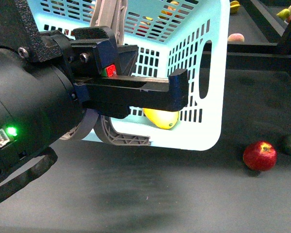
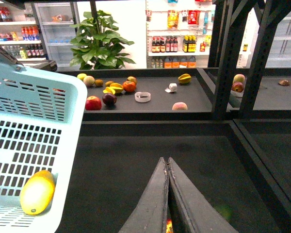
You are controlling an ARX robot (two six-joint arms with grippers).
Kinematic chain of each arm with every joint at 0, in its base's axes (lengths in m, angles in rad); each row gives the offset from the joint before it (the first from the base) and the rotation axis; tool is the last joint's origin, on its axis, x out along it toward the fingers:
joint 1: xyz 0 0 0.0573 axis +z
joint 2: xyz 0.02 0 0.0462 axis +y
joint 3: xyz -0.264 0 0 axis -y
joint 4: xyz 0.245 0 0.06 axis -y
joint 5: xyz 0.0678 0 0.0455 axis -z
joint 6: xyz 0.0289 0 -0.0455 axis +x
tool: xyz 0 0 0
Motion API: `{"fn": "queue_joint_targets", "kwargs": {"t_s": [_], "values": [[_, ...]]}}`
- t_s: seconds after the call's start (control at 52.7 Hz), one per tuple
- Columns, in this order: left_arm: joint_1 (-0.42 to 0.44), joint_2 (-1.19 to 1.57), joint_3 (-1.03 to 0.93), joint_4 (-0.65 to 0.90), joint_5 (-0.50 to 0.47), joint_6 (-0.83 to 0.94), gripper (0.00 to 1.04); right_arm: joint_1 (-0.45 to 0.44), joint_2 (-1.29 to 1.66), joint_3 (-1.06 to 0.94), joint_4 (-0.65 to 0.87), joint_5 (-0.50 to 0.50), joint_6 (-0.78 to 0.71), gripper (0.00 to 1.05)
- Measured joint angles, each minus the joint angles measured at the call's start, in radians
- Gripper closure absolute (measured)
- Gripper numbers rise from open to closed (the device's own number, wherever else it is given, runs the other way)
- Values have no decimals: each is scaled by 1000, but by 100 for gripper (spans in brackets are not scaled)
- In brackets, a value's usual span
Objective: Pick mango with right arm and hold basket with left
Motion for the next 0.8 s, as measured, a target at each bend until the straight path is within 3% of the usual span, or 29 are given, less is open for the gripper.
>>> {"fn": "queue_joint_targets", "kwargs": {"t_s": [0.152, 0.266, 0.797], "values": [[0, 0, 0, 0, 0, 0, 98, 0, -45, 0, -45, 0, 0, 103], [0, 0, 0, 0, 0, 1, 98, 0, -169, 1, -200, -1, 0, 103], [0, 0, 0, 0, 0, 0, 98, 0, -203, 1, -209, -1, 0, 103]]}}
